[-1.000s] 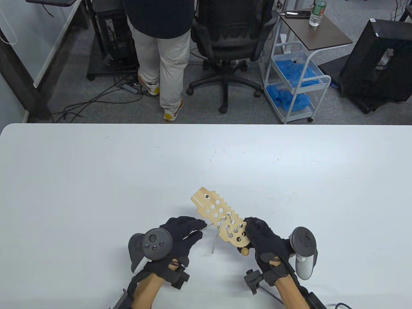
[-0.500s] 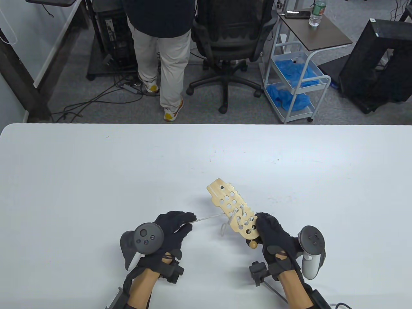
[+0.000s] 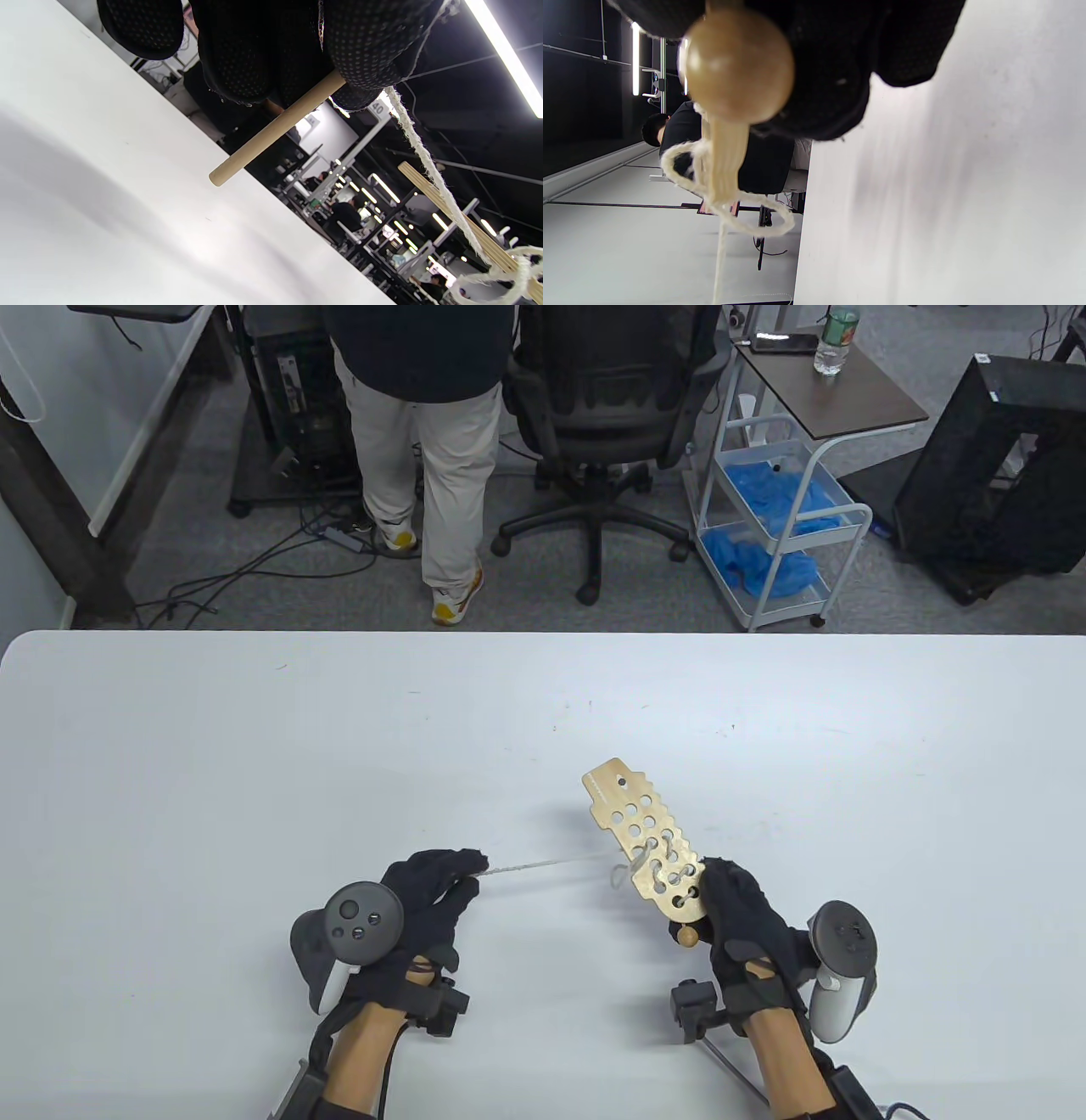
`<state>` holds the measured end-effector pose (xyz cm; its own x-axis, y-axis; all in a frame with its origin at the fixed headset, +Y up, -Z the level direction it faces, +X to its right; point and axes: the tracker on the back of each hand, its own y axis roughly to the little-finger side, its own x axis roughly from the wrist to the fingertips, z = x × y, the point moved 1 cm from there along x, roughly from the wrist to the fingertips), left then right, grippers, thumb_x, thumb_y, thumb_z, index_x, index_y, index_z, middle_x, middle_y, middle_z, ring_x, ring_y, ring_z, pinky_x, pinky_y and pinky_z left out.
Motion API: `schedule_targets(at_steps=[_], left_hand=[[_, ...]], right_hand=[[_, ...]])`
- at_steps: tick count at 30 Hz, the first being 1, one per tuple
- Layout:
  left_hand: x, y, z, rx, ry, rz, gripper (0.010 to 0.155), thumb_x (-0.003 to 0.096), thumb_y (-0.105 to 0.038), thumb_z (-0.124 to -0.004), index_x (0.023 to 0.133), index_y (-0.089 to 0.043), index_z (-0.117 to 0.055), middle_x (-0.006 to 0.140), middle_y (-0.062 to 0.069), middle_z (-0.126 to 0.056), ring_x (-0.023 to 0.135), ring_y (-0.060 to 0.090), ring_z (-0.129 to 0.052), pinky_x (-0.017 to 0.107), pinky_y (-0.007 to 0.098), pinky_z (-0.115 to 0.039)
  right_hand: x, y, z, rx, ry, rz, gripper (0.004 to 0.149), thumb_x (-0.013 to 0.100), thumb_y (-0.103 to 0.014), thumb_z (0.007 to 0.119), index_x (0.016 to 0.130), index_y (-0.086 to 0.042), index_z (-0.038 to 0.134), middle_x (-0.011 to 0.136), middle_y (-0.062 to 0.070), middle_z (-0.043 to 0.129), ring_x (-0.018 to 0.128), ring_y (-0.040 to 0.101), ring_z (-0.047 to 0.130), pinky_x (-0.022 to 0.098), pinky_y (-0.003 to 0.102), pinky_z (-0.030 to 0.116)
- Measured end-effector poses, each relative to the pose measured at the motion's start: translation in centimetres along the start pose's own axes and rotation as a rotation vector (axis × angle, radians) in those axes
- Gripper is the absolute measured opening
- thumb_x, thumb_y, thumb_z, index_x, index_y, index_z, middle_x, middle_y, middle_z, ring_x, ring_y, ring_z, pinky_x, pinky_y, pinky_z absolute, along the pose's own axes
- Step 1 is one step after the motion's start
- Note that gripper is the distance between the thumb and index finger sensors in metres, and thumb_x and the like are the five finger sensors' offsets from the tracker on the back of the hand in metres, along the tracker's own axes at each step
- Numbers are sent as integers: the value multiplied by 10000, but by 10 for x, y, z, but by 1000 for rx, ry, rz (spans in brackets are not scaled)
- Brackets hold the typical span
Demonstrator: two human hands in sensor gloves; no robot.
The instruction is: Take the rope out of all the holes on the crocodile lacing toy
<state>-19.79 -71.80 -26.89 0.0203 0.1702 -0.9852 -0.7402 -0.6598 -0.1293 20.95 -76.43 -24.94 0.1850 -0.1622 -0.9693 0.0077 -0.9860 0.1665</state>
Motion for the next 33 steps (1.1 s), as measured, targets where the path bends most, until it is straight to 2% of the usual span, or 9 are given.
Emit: schedule_targets(at_steps=[23,33], left_hand=[[2,19,18,-44,-95,89,427,458,-387,-837,883,-422,-868,897,-29,-920,765,192,-900,629,541,-746],[3,29,26,-84,-139,136,430,470,-370,-827,895,-430,-844,903,-31,-913,769,188,-897,630,533,-748]], right_hand=[[5,8,-36,251,146,73,478,493,-434,701,891,-170,674,698,36,950,435,195,1020,541,504,791],[6,13,-40,395,128,97,478,504,-439,681,906,-183,645,726,23,931,466,186,1012,562,497,782]])
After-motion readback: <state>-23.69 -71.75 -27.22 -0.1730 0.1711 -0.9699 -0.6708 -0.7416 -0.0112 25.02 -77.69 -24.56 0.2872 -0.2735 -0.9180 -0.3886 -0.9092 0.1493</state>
